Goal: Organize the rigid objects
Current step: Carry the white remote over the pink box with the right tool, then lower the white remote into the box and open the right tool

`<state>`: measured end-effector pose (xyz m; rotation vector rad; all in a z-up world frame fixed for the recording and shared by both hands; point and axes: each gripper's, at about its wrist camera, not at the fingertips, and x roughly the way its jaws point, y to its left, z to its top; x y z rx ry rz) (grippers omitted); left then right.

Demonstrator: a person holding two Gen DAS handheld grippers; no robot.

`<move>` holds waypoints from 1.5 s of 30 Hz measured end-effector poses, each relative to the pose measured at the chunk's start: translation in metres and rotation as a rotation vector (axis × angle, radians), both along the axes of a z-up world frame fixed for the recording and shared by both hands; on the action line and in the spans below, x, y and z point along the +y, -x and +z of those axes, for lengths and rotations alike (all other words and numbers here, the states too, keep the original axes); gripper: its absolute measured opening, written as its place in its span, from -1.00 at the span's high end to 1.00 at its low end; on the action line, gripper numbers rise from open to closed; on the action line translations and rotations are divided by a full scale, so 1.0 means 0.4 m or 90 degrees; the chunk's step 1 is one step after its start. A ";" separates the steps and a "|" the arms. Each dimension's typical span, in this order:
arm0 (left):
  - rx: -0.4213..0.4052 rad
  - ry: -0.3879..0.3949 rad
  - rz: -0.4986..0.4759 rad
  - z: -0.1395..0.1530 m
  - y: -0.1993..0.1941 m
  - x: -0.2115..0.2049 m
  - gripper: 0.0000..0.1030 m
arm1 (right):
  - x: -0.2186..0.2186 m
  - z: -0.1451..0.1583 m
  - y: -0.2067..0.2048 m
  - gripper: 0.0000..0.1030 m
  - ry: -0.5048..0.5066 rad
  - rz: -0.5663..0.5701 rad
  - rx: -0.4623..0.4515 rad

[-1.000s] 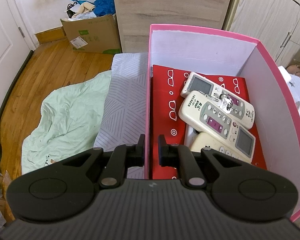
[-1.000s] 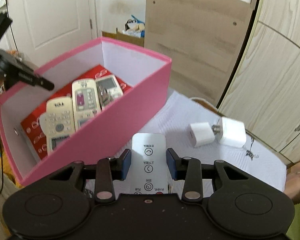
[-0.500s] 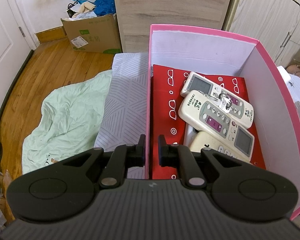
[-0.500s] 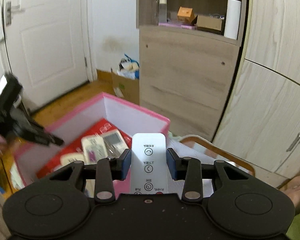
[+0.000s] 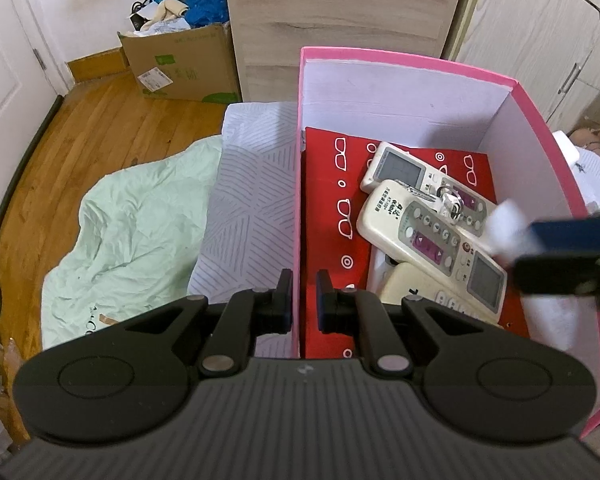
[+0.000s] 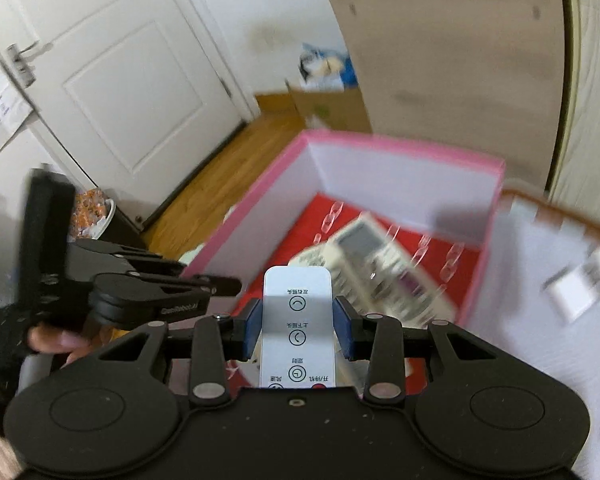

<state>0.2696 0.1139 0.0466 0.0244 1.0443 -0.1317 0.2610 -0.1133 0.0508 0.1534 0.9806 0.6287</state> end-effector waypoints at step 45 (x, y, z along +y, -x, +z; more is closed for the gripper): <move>-0.003 0.010 0.029 0.018 0.006 0.005 0.84 | -0.239 0.103 0.149 -0.60 0.054 -0.022 -0.176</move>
